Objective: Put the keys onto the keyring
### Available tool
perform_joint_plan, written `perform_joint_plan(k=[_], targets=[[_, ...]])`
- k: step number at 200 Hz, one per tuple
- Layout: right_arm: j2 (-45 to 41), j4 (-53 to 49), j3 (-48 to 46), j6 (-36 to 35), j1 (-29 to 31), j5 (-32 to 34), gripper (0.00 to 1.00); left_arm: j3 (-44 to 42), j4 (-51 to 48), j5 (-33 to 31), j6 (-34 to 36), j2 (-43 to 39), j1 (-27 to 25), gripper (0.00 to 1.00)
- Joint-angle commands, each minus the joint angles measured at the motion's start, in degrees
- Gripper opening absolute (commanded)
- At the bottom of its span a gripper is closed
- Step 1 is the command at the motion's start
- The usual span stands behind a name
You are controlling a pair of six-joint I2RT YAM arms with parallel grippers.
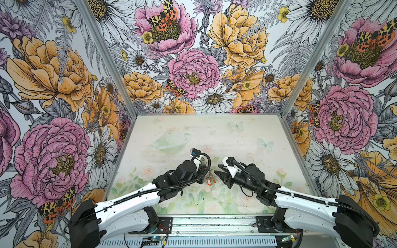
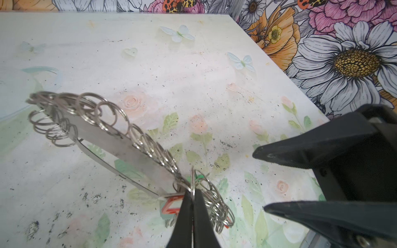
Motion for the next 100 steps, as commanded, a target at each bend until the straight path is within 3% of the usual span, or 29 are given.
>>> perform_joint_plan(k=[1, 100], targets=[[0.9, -1.5, 1.2, 4.2, 0.9, 0.6, 0.42, 3.4, 0.7, -3.2, -1.7, 1.1, 0.3, 0.0], [8.8, -2.6, 4.9, 5.1, 2.1, -0.3, 0.5, 4.9, 2.9, -0.9, -2.3, 4.2, -0.7, 0.0]])
